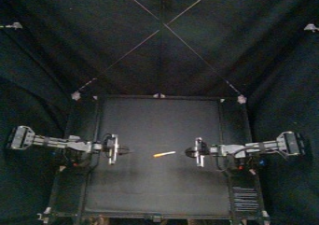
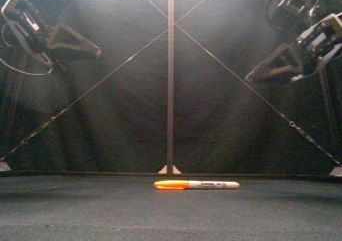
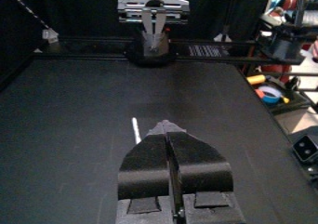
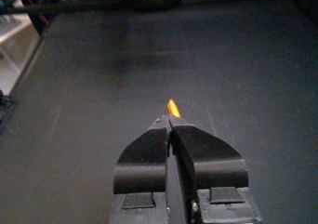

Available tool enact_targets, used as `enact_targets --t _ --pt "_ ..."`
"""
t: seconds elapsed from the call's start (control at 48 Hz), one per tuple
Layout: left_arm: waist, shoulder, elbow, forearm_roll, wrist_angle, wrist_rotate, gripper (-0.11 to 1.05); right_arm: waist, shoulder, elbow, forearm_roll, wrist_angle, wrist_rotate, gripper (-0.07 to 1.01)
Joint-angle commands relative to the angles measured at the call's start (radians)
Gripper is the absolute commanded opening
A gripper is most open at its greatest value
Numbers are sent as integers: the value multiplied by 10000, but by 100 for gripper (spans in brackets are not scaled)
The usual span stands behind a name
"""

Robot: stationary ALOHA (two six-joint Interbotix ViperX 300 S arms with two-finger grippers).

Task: Uncap the pen

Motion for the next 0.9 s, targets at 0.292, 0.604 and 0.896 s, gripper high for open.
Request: enact_targets --t 0.292,0.604,0.896 --pt "-46 1933 -598 -138 -859 -31 67 -874 3666 -1488 -61 -46 -107 57" --pt "-31 2792 -813 -537 -890 0 86 -813 5400 -2255 -460 -31 -92 80" --pt "0 3068 -890 -537 -890 -15 86 -890 6274 -2623 -690 77 -15 78"
